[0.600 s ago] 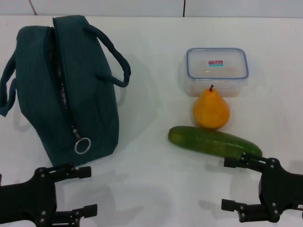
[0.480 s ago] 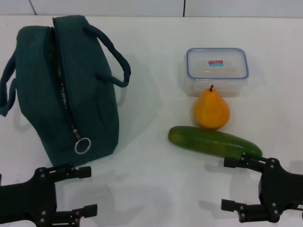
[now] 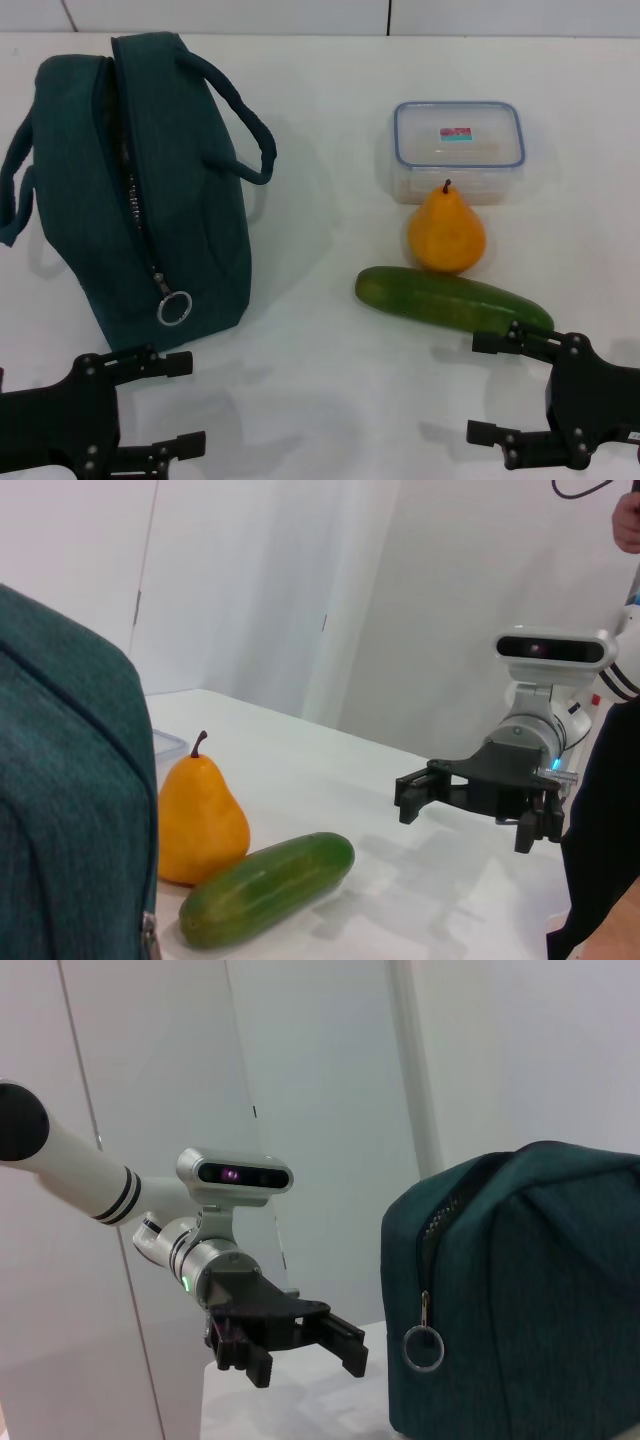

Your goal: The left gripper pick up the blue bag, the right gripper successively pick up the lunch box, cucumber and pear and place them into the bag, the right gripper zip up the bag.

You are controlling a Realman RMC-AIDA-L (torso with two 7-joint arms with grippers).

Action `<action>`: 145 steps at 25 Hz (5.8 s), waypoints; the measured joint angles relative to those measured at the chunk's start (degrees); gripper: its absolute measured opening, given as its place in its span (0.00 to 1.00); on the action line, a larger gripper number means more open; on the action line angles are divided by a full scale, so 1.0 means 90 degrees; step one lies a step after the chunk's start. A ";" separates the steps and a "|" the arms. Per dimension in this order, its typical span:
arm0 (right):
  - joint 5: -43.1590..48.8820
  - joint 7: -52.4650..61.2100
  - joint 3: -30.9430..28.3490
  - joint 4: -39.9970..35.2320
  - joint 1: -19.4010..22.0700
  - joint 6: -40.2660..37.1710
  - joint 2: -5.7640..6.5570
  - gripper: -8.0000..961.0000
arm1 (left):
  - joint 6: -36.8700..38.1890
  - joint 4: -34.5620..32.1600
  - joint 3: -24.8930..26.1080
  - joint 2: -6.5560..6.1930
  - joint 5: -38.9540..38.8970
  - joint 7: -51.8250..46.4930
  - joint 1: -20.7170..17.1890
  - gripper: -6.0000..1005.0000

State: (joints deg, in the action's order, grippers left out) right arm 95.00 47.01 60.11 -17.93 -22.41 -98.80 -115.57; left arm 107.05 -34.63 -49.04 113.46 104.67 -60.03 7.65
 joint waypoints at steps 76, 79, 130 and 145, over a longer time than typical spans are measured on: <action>-0.0088 0.0000 -0.0060 -0.0003 0.0000 -0.0138 0.0001 0.92 | -0.0105 -0.3462 0.1853 -0.0547 0.2609 -0.9357 0.2632 0.48; -0.0087 0.0000 -0.0060 -0.0018 0.0000 -0.0144 0.0000 0.92 | -0.0112 -0.3453 0.1724 -0.0537 0.2611 -0.9355 0.2648 0.41; -0.5181 0.5830 -0.0054 0.2171 -0.0916 0.3021 -0.0071 0.92 | -0.0128 -0.3675 0.1452 -0.0239 0.1726 -0.9327 0.3060 0.05; -0.5182 0.5922 -0.0078 0.2468 -0.1836 0.4067 -0.0068 0.92 | -0.0205 -0.3682 0.1474 -0.0279 0.1719 -0.9350 0.3170 0.05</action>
State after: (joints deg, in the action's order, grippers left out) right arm 48.36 100.31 59.41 4.28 -38.94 -62.20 -116.18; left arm 105.21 -67.77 -35.78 110.95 120.15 -144.18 36.18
